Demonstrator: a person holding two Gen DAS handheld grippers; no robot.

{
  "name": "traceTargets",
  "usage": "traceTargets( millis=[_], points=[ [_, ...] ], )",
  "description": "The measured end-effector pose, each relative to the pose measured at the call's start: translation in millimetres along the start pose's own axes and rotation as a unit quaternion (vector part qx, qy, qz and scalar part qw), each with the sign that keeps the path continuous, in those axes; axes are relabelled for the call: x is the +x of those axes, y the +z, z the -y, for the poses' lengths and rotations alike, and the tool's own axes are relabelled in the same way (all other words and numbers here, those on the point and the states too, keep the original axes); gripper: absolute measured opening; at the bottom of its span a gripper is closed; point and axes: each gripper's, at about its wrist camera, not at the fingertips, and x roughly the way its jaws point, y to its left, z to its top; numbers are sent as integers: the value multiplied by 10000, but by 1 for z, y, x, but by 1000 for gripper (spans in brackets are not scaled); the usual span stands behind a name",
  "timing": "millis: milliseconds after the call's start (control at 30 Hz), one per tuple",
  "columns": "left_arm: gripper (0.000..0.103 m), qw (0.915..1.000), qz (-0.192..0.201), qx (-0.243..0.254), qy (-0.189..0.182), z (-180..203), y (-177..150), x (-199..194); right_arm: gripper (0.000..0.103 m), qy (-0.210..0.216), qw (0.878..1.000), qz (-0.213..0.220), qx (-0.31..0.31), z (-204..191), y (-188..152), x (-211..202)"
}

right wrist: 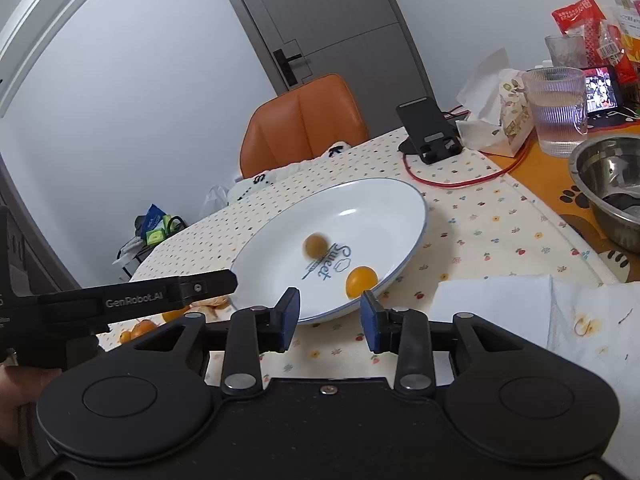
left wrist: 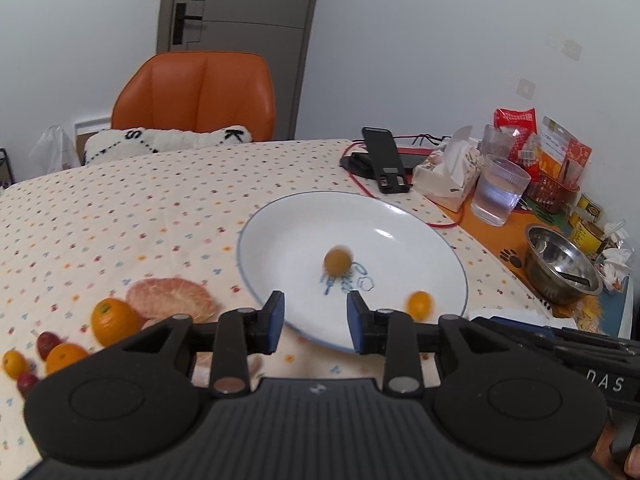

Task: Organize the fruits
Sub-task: 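Lower the kiwi into the white plate and open the left tool while the right tool withdraws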

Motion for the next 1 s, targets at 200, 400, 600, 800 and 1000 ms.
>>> traceTargets(
  millis=[200,400,600,800,1000],
  points=[
    [47,9999,58,-72,129,-14,-6,-22,40,55,10000,9,-75,-13,-4,-3],
    [65,9994,173,-181,229,-28,-10,-45,47,108,9997,18,-212,-29,-6,-6],
    [76,9986,279,-256,367,-42,-17,-64,55,150,9993,59,-339,-44,-10,-9],
    [78,9975,298,-384,504,-58,-27,-80,68,210,9988,104,-432,-58,-13,-12],
    [83,9966,322,-452,616,-72,-36,-96,82,285,9982,121,-509,-70,-15,-14]
  ],
)
